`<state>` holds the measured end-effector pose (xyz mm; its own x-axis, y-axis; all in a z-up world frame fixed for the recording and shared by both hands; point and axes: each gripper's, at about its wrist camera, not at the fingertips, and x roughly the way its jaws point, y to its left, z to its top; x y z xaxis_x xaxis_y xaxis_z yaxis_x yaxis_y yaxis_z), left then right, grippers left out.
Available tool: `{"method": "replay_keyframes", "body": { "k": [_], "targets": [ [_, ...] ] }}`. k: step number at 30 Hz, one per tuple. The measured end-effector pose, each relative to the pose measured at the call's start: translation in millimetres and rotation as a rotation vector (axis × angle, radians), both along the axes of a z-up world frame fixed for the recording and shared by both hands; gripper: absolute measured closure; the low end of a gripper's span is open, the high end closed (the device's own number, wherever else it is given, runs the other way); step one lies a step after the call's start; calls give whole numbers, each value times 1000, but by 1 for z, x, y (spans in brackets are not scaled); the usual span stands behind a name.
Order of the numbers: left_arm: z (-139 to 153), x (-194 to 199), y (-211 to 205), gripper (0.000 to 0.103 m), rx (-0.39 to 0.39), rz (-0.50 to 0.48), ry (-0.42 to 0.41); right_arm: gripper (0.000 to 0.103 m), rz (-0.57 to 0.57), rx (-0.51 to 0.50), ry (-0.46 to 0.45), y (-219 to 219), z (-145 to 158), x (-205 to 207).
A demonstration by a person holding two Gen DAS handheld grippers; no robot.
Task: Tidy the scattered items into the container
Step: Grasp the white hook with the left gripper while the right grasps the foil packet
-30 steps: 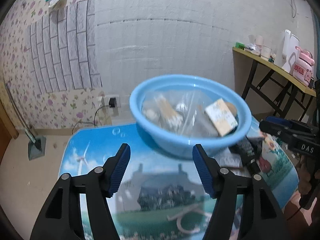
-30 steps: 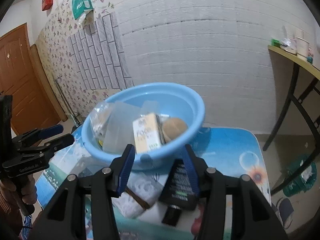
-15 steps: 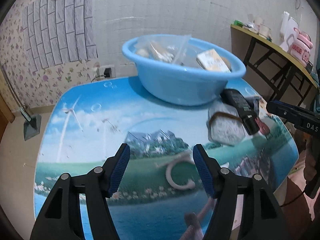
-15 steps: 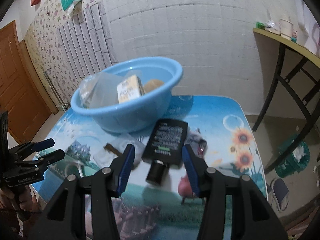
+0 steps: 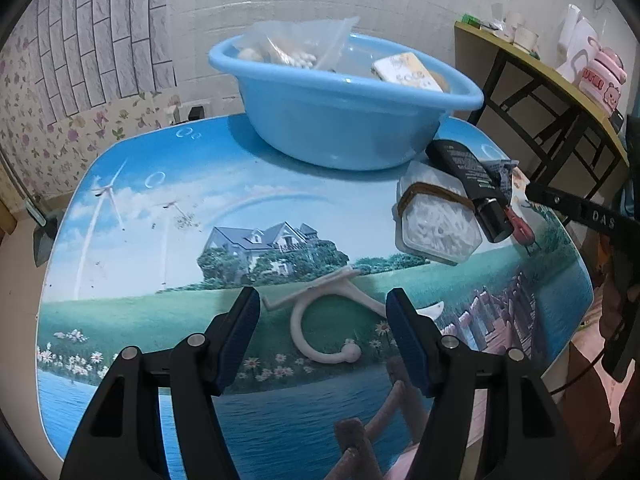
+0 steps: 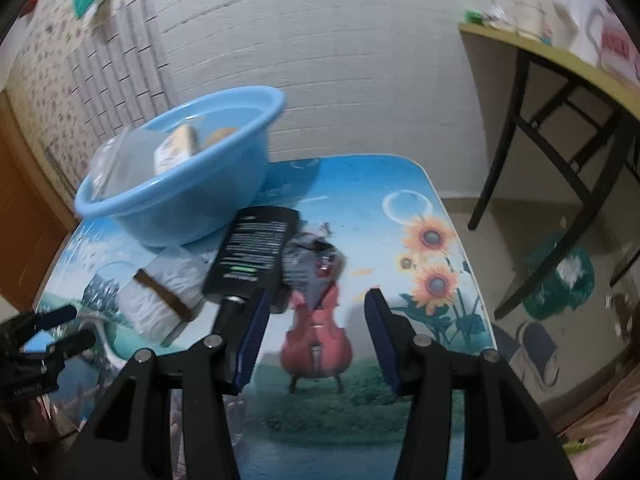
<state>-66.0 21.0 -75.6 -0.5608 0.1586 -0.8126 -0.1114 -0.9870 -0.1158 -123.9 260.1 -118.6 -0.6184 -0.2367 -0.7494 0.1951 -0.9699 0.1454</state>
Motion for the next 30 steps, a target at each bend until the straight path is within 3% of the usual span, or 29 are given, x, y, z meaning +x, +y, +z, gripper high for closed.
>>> {"method": "replay_keyframes", "body": {
  "k": [6,22,25,30],
  "targets": [
    [-4,-6,4,32,-5,8,-12,54,-20,-23,-9,8,-5,-17],
    [-6,-26,14,28,18,20,-35,55,49,-114,-53,-2,-18,-43],
    [-7,-28,18,28,4,10,-33,69,74,-102,-41,-6,-19,-40],
    [-9,-28,28,30,-54,-8,-21,72,86,-108,-31,-5,-20,-38]
  ]
}}
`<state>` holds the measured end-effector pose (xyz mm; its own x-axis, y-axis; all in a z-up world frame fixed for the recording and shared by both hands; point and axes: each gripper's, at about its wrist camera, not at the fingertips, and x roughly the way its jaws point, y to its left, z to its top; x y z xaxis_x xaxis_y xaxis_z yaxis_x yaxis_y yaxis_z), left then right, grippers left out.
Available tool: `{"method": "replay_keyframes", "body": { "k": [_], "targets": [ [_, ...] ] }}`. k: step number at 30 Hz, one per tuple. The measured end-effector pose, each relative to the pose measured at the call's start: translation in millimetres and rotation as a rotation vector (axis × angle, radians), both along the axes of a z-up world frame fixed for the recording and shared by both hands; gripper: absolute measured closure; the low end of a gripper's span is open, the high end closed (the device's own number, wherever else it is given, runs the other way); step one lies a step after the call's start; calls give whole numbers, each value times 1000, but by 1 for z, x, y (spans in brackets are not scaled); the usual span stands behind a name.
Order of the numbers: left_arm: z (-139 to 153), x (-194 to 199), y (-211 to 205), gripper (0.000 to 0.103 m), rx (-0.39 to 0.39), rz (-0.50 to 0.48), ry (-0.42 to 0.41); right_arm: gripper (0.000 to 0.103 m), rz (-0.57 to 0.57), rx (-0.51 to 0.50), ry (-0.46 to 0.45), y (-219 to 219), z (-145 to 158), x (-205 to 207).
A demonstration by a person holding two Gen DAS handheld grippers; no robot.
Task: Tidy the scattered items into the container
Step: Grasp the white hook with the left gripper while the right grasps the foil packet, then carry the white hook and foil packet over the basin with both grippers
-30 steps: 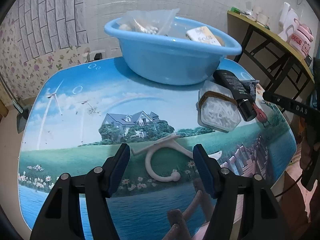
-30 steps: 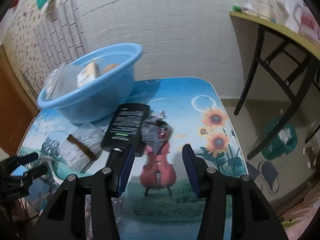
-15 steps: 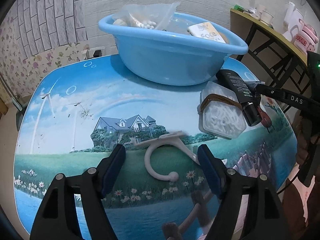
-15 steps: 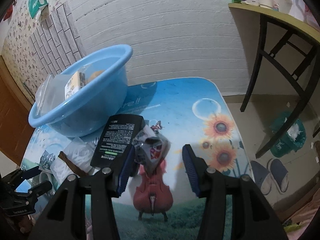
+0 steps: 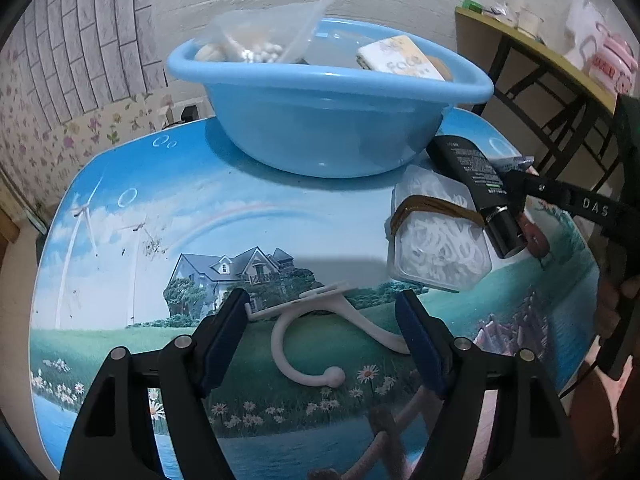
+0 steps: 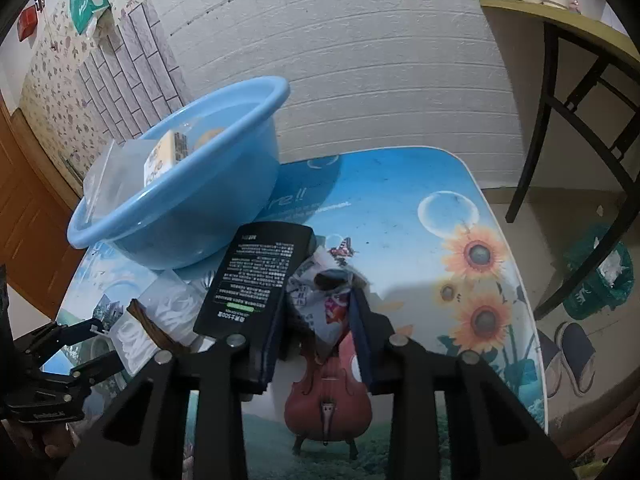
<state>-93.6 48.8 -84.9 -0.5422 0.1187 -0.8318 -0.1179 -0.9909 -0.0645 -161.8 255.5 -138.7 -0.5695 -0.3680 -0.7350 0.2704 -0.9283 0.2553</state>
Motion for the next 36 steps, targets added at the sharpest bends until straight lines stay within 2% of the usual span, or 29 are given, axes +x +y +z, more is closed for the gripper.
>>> {"method": "replay_keyframes", "body": {
  "k": [2,5,14,27,36],
  "targets": [
    [0,1,3,38,-36,3,8,72,-7,1,2,2,0,1],
    [1,1,2,47,-38,2,12,72,-2,2,2,4,2,4],
    [13,15,-10,47,1,13,49,72,18,39,36,5,14,32],
    [35,45,-32,47,49,51,123,73,88,45,116,-25,48,73],
    [48,55,-43,47,69,70,162,74,123,46,144,-38,59,86]
  ]
}}
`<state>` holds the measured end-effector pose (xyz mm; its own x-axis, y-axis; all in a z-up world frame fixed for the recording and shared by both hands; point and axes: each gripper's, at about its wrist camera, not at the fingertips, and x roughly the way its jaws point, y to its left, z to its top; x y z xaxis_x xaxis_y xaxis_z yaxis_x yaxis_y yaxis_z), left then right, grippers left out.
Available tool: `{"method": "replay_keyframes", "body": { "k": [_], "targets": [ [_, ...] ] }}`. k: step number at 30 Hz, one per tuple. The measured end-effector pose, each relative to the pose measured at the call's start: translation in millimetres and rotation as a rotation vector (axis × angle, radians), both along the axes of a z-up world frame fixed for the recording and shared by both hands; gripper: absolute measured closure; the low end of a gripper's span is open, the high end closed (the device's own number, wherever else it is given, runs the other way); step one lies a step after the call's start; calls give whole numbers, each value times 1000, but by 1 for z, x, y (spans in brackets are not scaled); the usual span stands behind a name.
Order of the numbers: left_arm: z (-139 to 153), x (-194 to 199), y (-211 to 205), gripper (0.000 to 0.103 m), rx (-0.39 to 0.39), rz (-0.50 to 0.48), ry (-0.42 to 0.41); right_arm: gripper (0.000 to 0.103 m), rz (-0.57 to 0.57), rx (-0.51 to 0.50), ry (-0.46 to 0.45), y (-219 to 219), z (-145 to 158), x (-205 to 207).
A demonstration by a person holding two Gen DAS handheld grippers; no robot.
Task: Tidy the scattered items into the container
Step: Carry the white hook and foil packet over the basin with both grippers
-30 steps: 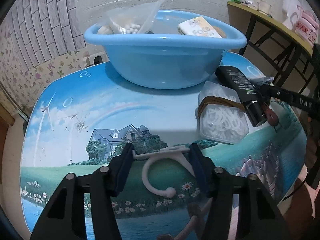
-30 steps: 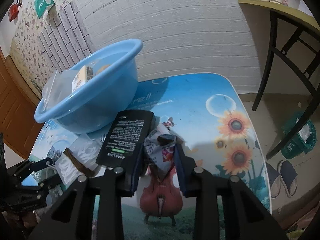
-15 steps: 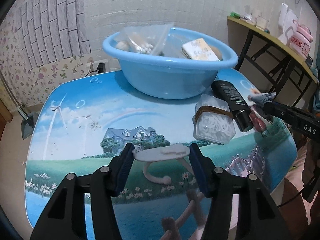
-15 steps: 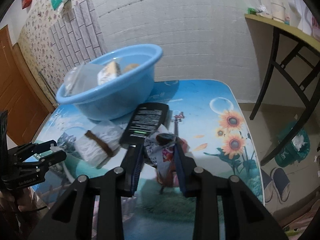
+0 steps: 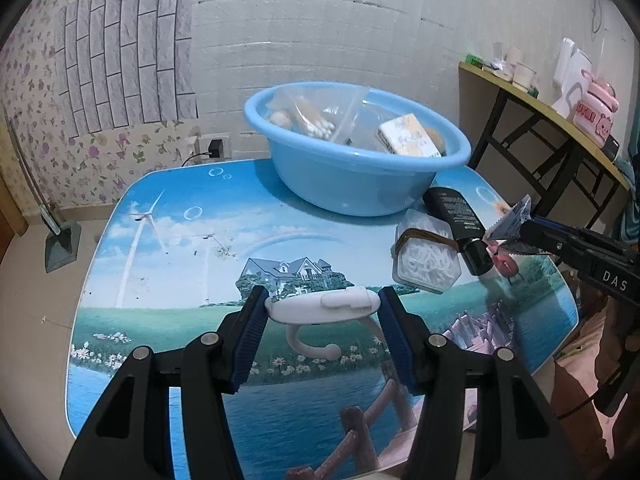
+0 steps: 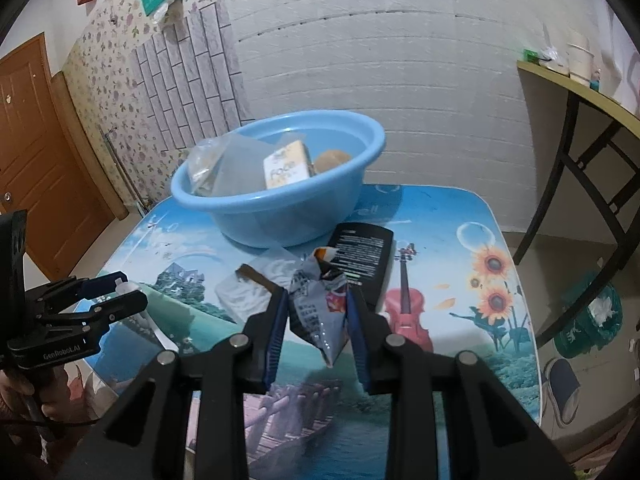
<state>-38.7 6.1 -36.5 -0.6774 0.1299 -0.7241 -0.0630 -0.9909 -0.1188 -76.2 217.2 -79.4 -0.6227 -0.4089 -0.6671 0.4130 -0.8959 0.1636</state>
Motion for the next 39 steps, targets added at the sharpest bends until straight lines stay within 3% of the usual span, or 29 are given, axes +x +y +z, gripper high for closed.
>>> {"method": "replay_keyframes", "body": {
  "k": [19,28,39],
  "targets": [
    [49,-17,2,47,0,-10,107,74,65,-62,74,-12,32,0],
    [74,-57,11,47,-21,-33,160,74,87,-92,107,-27,48,-28],
    [84,-118,23,47,-28,-65,188,74,103,-108,115,-41,50,-78]
  ]
}}
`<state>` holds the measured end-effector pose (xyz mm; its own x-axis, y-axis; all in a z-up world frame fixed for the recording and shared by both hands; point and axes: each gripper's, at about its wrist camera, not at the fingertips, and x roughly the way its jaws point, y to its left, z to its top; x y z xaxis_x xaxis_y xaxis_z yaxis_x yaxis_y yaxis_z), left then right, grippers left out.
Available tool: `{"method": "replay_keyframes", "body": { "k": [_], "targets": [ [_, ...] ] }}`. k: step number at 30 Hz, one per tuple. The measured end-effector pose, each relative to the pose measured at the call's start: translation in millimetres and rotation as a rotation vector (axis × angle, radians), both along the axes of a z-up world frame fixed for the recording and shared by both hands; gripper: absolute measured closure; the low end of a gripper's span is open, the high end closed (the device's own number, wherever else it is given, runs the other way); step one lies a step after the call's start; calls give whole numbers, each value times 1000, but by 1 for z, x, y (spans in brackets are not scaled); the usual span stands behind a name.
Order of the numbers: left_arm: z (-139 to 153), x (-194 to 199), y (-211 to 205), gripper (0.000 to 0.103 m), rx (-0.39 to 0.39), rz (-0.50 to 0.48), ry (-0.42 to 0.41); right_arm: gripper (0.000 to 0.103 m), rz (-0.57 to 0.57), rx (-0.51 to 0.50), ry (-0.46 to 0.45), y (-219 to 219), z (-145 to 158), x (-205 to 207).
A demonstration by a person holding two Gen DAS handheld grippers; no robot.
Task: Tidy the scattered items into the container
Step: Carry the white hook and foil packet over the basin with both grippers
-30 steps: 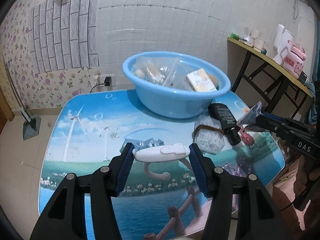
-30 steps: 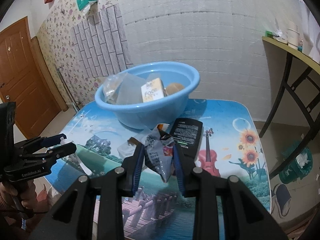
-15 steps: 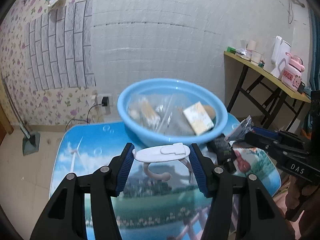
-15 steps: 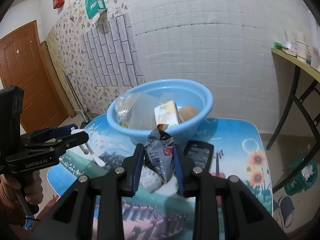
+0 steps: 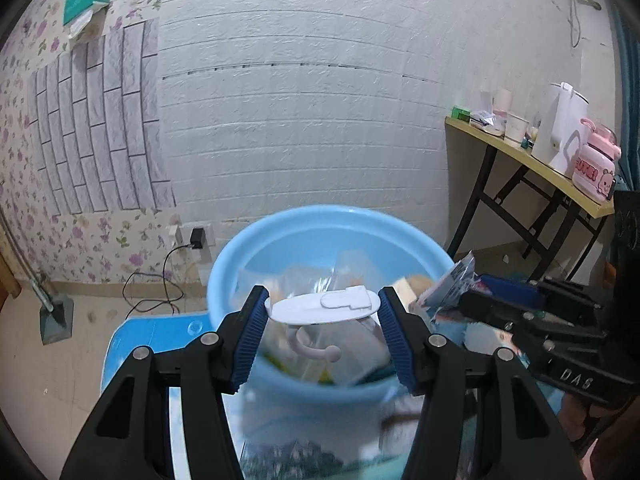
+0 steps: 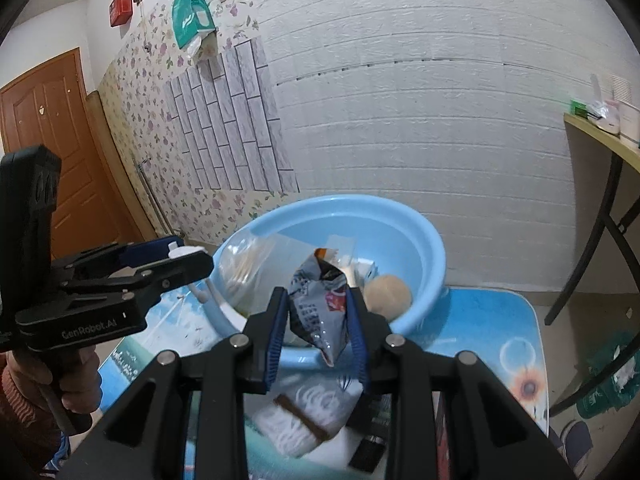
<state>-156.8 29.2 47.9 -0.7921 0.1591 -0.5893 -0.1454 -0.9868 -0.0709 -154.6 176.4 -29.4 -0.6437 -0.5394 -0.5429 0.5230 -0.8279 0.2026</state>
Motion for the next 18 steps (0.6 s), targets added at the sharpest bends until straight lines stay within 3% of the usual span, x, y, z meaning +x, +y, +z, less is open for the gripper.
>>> {"method": "replay_keyframes", "body": {
  "k": [11,18],
  "targets": [
    [-7,-58,20,47,-55,-37,15,74,-7,-11,-11,-1,-8,-51],
    [-25,-77,28,47,-64,-52,-33,74,4,-8,-27,-3,-16,-69]
  ]
}}
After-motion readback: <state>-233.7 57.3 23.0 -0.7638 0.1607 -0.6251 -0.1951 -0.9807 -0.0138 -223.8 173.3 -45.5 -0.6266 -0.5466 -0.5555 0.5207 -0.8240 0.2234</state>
